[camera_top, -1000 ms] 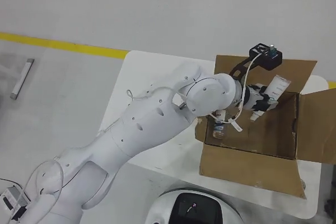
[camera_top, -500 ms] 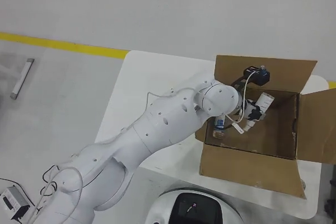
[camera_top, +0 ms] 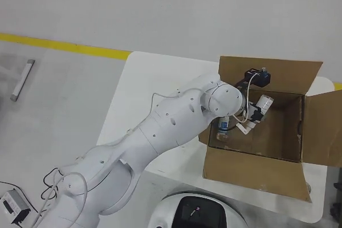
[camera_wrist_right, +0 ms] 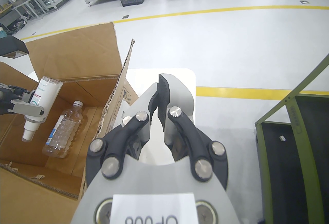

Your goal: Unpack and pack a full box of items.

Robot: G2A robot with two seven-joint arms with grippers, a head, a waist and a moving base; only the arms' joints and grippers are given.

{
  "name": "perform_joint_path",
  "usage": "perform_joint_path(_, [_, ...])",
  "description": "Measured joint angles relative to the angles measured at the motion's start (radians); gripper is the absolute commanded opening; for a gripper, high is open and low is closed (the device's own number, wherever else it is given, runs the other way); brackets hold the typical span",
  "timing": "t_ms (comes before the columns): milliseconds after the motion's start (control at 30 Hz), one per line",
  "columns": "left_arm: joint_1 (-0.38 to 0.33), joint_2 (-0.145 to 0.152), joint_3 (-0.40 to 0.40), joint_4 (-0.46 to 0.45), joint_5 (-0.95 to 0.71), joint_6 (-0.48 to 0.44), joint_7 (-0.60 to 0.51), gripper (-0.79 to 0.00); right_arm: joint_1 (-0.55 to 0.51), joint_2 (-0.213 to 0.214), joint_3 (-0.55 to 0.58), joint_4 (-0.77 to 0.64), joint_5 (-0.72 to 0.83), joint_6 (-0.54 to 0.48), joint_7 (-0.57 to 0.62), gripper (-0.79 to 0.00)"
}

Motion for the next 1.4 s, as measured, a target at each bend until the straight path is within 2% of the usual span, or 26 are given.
perform_joint_path(267, [0.031,0.008,-0.053,-0.036,-0.036,0.047,-0.015,-0.785,0.009,-0.001,-0.007,-0.001,-0.009,-0.007,0.007,-0.785])
perform_joint_path(433, [0.056,-0.003,-0.061,-0.016,-0.073,0.088,-0.037,-0.785,0.011,-0.001,-0.01,-0.002,-0.011,-0.009,0.01,-0.785])
perform_joint_path(700, [0.054,-0.051,-0.025,0.083,-0.083,0.156,-0.076,-0.785,0.011,-0.004,-0.009,0.003,-0.012,-0.007,0.009,-0.785])
perform_joint_path(1000, [0.044,-0.109,0.003,0.195,-0.075,0.17,-0.049,-0.785,0.012,-0.006,-0.004,0.004,-0.006,-0.007,0.007,-0.785])
perform_joint_path(1133, [0.044,-0.13,-0.009,0.251,-0.104,0.171,-0.032,-0.785,0.013,-0.007,0.001,0.004,-0.002,-0.009,0.004,-0.785])
perform_joint_path(1167, [0.04,-0.135,-0.014,0.267,-0.109,0.164,-0.026,-0.637,0.012,-0.008,0.003,0.004,-0.001,-0.011,0.004,-0.785])
perform_joint_path(1200, [0.038,-0.139,-0.019,0.277,-0.115,0.156,-0.023,-0.413,0.012,-0.008,0.005,0.005,0.001,-0.012,0.004,-0.785])
perform_joint_path(1233, [0.036,-0.142,-0.024,0.286,-0.124,0.146,-0.021,-0.139,0.012,-0.008,0.007,0.005,0.003,-0.014,0.004,-0.785])
perform_joint_path(1300, [0.024,-0.148,-0.028,0.307,-0.121,0.14,-0.019,0.0,0.01,-0.008,0.012,0.007,0.006,-0.019,0.003,-0.785])
perform_joint_path(1400, [0.015,-0.157,-0.031,0.327,-0.112,0.134,-0.023,0.0,0.007,-0.009,0.017,0.008,0.009,-0.024,0.002,-0.785])
